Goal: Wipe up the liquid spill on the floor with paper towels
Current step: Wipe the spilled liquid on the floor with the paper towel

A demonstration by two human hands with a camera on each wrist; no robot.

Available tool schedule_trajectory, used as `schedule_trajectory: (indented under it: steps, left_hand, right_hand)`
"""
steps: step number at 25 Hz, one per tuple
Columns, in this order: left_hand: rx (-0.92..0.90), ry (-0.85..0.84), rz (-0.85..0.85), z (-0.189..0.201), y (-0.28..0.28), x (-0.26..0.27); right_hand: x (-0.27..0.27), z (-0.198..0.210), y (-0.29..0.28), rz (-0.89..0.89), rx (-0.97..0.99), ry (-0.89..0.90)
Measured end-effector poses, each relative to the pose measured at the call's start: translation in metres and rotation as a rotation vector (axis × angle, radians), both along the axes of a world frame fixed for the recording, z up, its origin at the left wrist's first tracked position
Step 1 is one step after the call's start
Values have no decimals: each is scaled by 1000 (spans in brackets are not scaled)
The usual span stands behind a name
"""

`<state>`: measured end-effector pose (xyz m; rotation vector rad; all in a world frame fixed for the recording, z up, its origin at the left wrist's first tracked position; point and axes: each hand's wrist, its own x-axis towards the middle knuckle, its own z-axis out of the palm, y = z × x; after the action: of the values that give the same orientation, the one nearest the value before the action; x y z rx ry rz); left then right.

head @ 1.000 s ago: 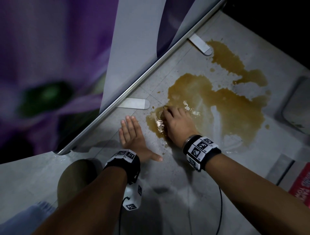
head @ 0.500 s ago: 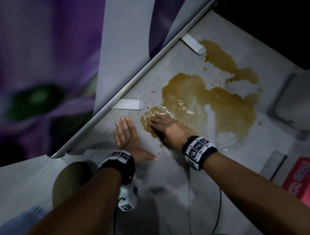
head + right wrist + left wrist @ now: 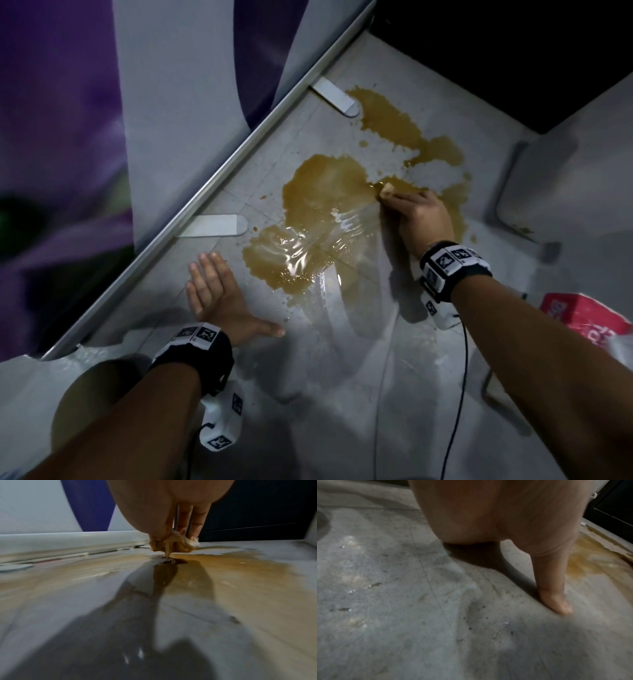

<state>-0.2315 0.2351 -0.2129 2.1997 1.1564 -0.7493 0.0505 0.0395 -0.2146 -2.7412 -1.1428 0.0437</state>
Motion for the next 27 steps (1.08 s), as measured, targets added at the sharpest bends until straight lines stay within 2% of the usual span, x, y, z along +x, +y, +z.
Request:
schedule_trajectory:
  steps: [3, 6, 11, 16, 19, 21, 24, 27]
  left_hand:
    - [5, 9, 5, 0, 0, 1]
    - [-1, 1, 9, 0, 0, 2]
    - [13, -9, 11, -2, -1, 0]
    - [12, -2, -15, -1, 0, -2]
    - [-4, 104, -74, 10, 9, -2]
    - [-59, 170, -114, 33, 22, 7]
    - [-171, 218, -188, 92, 38, 45]
    - [-39, 109, -402, 153, 34, 115]
  right_hand:
    - [12, -4, -21, -159, -7, 6]
    - [7, -7, -24, -261, -170, 149]
    - [-18, 2, -16, -185, -218, 168]
    - [-20, 16, -19, -180, -194, 405]
    - [-18, 50, -34, -303, -1, 576]
    - [-10, 81, -48, -390, 141, 670]
    - [7, 136, -67, -437, 299, 830]
    - [25, 199, -89, -458, 507, 916]
